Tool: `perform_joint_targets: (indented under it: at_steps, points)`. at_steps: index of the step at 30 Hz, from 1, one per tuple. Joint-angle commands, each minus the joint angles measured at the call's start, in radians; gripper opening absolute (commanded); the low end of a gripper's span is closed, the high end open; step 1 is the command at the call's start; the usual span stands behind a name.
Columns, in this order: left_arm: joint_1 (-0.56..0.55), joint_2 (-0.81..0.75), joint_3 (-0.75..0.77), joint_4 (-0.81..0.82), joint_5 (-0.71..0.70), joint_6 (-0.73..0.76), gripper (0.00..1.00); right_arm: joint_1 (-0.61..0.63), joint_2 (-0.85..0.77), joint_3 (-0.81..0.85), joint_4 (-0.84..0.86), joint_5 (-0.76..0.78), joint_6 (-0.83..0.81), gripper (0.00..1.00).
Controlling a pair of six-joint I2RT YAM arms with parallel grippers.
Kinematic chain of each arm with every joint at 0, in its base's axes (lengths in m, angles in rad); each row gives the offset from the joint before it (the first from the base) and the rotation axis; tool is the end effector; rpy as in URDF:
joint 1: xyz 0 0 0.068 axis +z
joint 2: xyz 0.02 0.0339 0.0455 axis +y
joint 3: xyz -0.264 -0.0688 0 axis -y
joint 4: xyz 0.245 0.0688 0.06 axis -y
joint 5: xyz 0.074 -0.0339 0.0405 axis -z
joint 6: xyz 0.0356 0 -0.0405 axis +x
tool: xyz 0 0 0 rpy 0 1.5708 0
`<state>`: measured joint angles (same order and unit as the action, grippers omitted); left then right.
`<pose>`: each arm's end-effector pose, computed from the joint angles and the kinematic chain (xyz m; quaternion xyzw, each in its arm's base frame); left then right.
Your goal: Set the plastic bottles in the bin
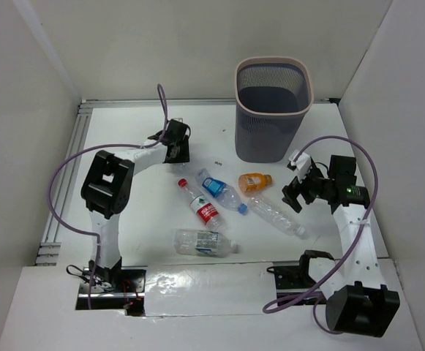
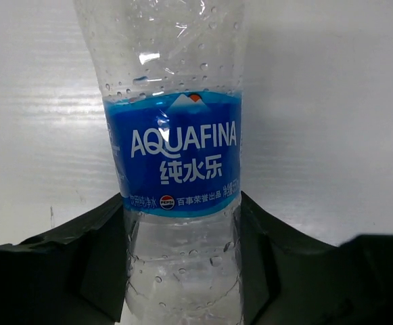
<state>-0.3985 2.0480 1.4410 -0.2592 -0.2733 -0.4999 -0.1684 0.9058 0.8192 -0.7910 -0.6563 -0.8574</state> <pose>0.4156 -0.1645 0.1750 -0.0941 0.9263 -0.0333 0.3634 0.1729 -0.0074 0.2812 -0.4037 0.8011 0.1063 0.4289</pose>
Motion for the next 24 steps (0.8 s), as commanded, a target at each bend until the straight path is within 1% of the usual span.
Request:
perform_joint_targets:
  at_steps: [1,2,3,6,7,8,9,11,12,13,14,15,16,17,18,19,21,22,24]
  points:
    - [-0.005,-0.135,-0.028,0.015,0.015,0.003,0.3,-0.006,0.017,-0.014,-0.062,-0.008,-0.161,0.99]
    - [-0.005,-0.175,-0.037,0.03,0.016,0.003,0.28,-0.006,0.028,-0.023,-0.08,-0.008,-0.178,0.99]
    - [-0.005,-0.26,-0.047,0.031,0.031,0.003,0.28,-0.006,0.039,-0.023,-0.08,0.006,-0.19,0.99]
    - [-0.025,-0.388,-0.059,0.054,0.063,0.015,0.26,-0.006,0.083,-0.023,-0.138,0.006,-0.224,0.99]
    - [-0.036,-0.457,-0.042,0.063,0.075,0.015,0.24,-0.006,0.109,-0.023,-0.149,0.006,-0.235,0.99]
    - [-0.036,-0.483,-0.024,0.063,0.086,0.015,0.23,-0.006,0.122,-0.023,-0.161,-0.003,-0.235,0.99]
    - [-0.046,-0.505,0.025,0.063,0.114,0.015,0.21,-0.006,0.134,-0.023,-0.162,-0.003,-0.235,0.95]
    - [-0.057,-0.529,0.085,0.063,0.152,0.015,0.21,-0.006,0.156,-0.032,-0.171,-0.003,-0.245,0.8]
    - [-0.068,-0.529,0.117,0.063,0.173,0.015,0.21,-0.006,0.156,-0.032,-0.171,-0.003,-0.246,0.76]
    - [-0.068,-0.529,0.183,0.093,0.233,0.015,0.21,-0.006,0.156,-0.032,-0.171,-0.003,-0.255,0.69]
    - [-0.079,-0.529,0.215,0.113,0.273,0.015,0.21,-0.006,0.156,-0.046,-0.171,-0.003,-0.255,0.68]
    - [-0.091,-0.493,0.248,0.135,0.308,0.002,0.21,0.006,0.147,-0.061,-0.171,0.012,-0.255,0.68]
    - [-0.1,-0.47,0.324,0.177,0.372,-0.009,0.21,0.026,0.146,-0.071,-0.157,0.023,-0.255,0.68]
    - [-0.117,-0.442,0.364,0.201,0.403,-0.009,0.21,0.035,0.137,-0.089,-0.157,0.043,-0.255,0.69]
    - [-0.128,-0.375,0.404,0.221,0.422,-0.009,0.21,0.035,0.127,-0.098,-0.145,0.043,-0.255,0.7]
    - [-0.138,-0.336,0.489,0.241,0.449,-0.009,0.21,0.05,0.127,-0.098,-0.134,0.055,-0.255,0.71]
    - [-0.167,-0.26,0.571,0.309,0.46,-0.009,0.21,0.063,0.101,-0.123,-0.122,0.055,-0.246,0.74]
    - [-0.178,-0.194,0.631,0.336,0.46,-0.023,0.21,0.072,0.1,-0.123,-0.122,0.055,-0.236,0.74]
    - [-0.21,-0.132,0.688,0.391,0.416,-0.034,0.2,0.082,0.075,-0.132,-0.096,0.064,-0.224,0.76]
